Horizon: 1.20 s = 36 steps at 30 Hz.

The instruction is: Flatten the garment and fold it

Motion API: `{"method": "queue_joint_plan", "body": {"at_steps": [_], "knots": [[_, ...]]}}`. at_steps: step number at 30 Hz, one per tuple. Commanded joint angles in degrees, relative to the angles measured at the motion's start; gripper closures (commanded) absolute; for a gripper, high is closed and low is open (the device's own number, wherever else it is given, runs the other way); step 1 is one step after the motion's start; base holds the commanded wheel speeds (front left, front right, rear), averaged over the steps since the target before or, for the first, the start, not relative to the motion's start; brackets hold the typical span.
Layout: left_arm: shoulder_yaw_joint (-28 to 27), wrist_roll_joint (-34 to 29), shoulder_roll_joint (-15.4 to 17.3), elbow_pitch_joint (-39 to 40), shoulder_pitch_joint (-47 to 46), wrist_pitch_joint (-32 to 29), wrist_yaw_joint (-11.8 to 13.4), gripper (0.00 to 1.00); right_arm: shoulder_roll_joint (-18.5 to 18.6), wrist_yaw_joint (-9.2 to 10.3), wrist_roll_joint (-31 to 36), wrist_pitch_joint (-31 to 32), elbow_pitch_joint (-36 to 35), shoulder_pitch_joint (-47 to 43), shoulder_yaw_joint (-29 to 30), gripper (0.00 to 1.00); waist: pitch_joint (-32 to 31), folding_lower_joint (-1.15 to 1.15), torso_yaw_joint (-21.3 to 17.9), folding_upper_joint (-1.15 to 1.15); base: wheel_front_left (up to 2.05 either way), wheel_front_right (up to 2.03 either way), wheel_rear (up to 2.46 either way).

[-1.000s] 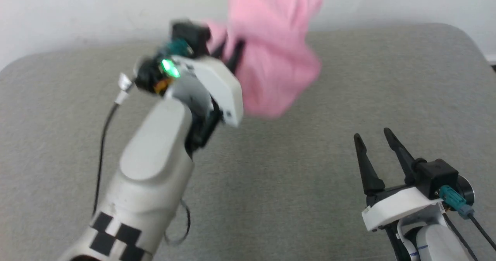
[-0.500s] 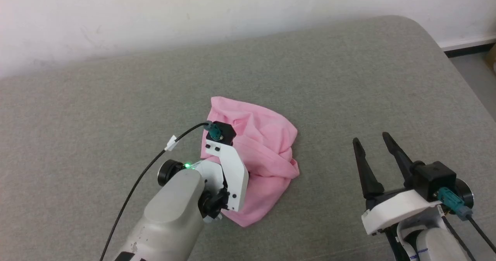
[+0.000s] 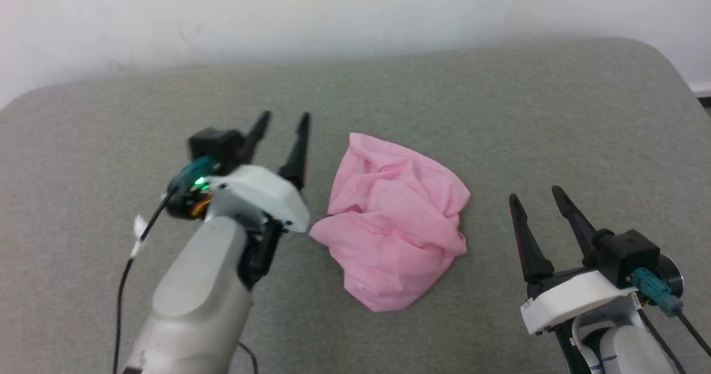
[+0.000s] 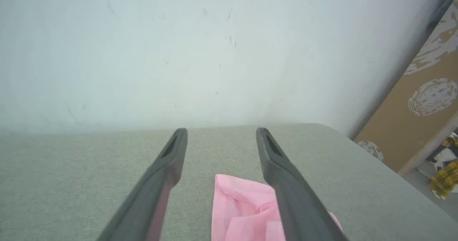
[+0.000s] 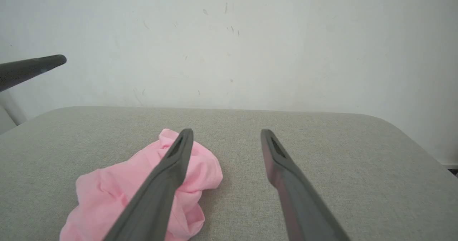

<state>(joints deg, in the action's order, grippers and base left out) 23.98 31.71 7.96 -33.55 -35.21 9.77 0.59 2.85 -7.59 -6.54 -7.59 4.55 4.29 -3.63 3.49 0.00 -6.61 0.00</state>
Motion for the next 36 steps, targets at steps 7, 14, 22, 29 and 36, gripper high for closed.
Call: {"method": "queue_joint_plan", "body": {"at_steps": [7,14,22,29,36], "knots": [[-5.0,-3.9,4.9,10.9,11.3,5.1,3.4,0.00,0.0,0.10,0.1,0.5,-1.0,-0.8,0.0,0.00,-0.7,0.00,4.4,0.00,0.00,0.00,0.00],[-12.4,-9.7,5.5,22.8,23.8,5.2,3.6,0.00,0.0,0.10,0.4,1.3,-1.6,-0.8,-0.4,0.00,-0.6,0.00,6.1,0.00,0.00,0.00,0.00],[-17.9,-14.3,0.9,28.2,30.3,5.2,2.0,0.00,0.0,0.10,1.1,3.2,-2.2,-0.2,-2.1,0.00,-0.1,0.00,8.3,0.00,0.00,0.00,0.00],[-19.8,-17.2,-2.2,29.6,30.3,5.2,-0.1,0.00,0.0,0.10,0.9,14.3,0.4,5.8,-14.0,0.00,1.3,0.00,10.6,0.00,0.00,0.00,0.00],[-21.3,-19.0,-3.7,29.6,29.1,5.2,-2.1,0.00,0.0,0.10,1.7,33.6,10.5,15.7,-23.0,0.00,3.6,0.00,12.4,0.00,0.00,0.00,0.00]]}}
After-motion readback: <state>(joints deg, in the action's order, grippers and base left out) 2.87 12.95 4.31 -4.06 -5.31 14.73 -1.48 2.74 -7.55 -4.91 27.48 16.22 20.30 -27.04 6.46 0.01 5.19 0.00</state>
